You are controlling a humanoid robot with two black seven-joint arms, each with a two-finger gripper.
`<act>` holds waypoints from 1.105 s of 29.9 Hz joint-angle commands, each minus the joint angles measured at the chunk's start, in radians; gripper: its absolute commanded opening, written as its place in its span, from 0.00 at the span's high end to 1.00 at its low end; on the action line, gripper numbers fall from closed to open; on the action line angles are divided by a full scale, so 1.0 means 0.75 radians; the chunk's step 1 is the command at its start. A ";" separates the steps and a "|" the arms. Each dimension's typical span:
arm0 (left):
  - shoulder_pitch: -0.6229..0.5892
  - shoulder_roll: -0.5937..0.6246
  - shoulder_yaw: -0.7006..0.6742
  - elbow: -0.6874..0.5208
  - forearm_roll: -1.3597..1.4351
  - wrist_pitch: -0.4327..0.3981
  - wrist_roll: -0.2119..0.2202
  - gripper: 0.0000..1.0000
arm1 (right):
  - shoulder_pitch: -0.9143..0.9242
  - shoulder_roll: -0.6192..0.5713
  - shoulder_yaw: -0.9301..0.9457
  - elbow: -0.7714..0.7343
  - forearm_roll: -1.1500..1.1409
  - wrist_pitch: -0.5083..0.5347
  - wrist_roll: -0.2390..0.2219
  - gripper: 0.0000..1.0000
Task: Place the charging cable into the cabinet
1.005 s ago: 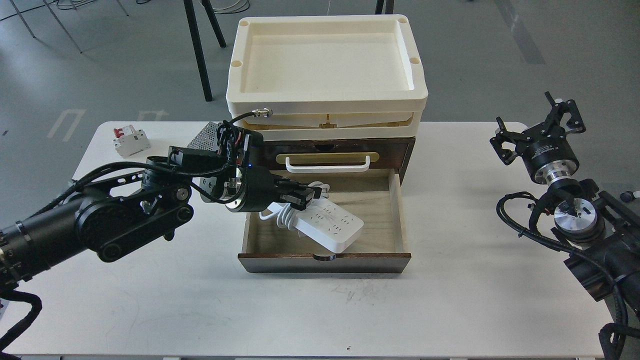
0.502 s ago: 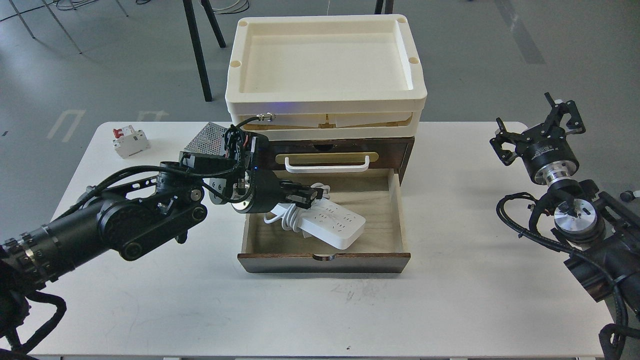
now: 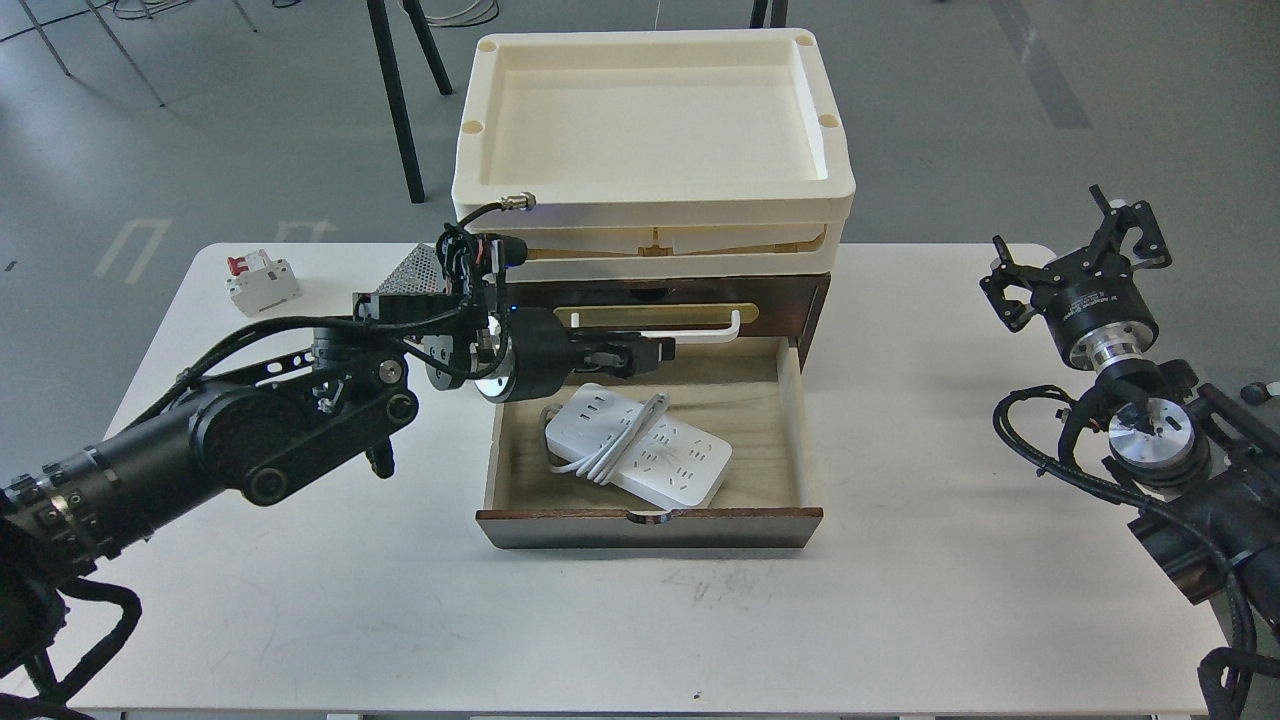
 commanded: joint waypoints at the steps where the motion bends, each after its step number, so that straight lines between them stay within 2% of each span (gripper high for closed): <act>1: -0.001 0.028 -0.144 -0.130 -0.264 -0.006 -0.017 0.01 | 0.000 -0.002 0.000 0.001 0.000 0.001 0.000 0.00; 6: -0.003 0.036 -0.412 -0.184 -0.582 -0.101 -0.081 0.01 | 0.000 0.000 0.000 0.001 0.000 0.001 -0.002 0.00; 12: -0.003 0.040 -0.766 -0.155 -0.974 -0.101 -0.064 0.01 | 0.002 -0.002 0.000 -0.001 0.000 0.001 -0.002 0.00; 15: -0.003 0.057 -0.879 -0.074 -1.238 -0.101 -0.060 0.01 | 0.002 -0.002 0.000 -0.001 0.000 0.001 -0.002 0.00; 20: 0.007 0.165 -0.957 0.119 -1.543 -0.101 -0.050 0.01 | 0.004 0.000 0.000 -0.001 0.000 0.001 -0.002 0.00; 24: 0.085 0.208 -0.987 0.321 -1.768 -0.101 -0.048 0.01 | 0.008 0.000 0.020 -0.003 0.002 0.001 0.000 0.00; 29: 0.171 0.194 -0.981 0.593 -1.946 -0.101 -0.046 0.01 | 0.010 0.000 0.025 -0.003 0.002 -0.001 0.000 0.00; 33: 0.275 0.141 -0.985 0.679 -2.020 -0.101 -0.046 0.01 | 0.012 -0.004 0.025 -0.005 0.004 -0.003 -0.006 0.00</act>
